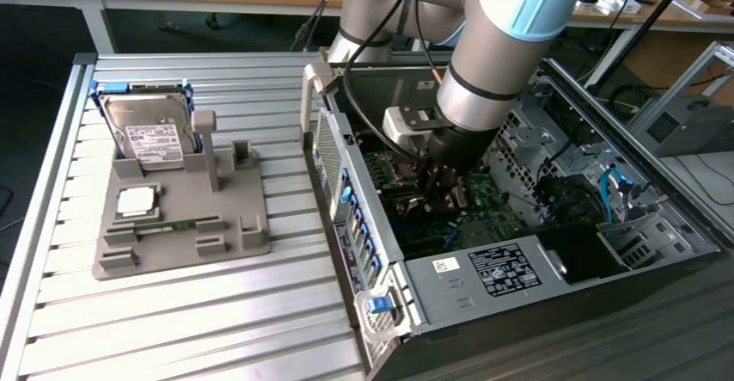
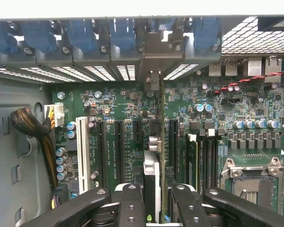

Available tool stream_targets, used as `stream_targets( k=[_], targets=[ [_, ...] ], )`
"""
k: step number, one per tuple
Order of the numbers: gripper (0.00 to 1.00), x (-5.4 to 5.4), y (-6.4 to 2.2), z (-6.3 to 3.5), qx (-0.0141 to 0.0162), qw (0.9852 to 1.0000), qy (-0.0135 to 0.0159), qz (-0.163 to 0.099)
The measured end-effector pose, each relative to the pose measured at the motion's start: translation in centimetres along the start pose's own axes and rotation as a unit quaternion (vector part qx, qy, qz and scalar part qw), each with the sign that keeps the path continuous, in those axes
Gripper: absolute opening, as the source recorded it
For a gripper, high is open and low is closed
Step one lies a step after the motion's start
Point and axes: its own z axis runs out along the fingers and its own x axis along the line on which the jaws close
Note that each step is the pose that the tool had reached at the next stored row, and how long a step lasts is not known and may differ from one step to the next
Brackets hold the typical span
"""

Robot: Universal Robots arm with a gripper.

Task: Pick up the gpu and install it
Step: 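Insert the gpu into the slot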

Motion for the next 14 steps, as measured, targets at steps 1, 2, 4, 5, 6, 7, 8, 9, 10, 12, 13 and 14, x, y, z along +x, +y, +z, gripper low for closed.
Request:
stream_targets(
  k=[1, 2, 4, 5, 6, 7, 8, 9, 10, 12, 13, 14],
  targets=[
    [0.27, -0.02, 0.00, 0.01, 0.0000, 1.0000, -0.0001, -0.001],
    [0.27, -0.05, 0.00, 0.01, 0.0000, 1.0000, -0.0001, -0.001],
    [0.27, -0.14, 0.00, 0.02, 0.0000, 1.0000, -0.0001, -0.003],
    [0.27, -0.15, 0.00, 0.02, 0.0000, 1.0000, -0.0001, -0.004],
    [0.27, -0.15, 0.00, 0.02, 0.0000, 1.0000, -0.0001, -0.004],
    [0.27, -0.16, 0.00, 0.03, 0.0000, 1.0000, -0.0002, -0.004],
    [0.27, -0.17, 0.01, 0.03, 0.0000, 1.0000, -0.0001, -0.005],
    [0.27, -0.17, 0.00, 0.05, -0.0001, 1.0000, 0.0000, -0.005],
    [0.27, -0.17, 0.00, 0.09, 0.0000, 1.0000, -0.0001, -0.005],
    [0.27, -0.17, 0.00, 0.20, 0.0000, 1.0000, -0.0002, -0.005],
    [0.27, -0.16, 0.00, 0.27, 0.0000, 1.0000, -0.0001, -0.005],
    [0.27, -0.16, 0.00, 0.32, -0.0001, 1.0000, -0.0001, -0.005]
  ],
)
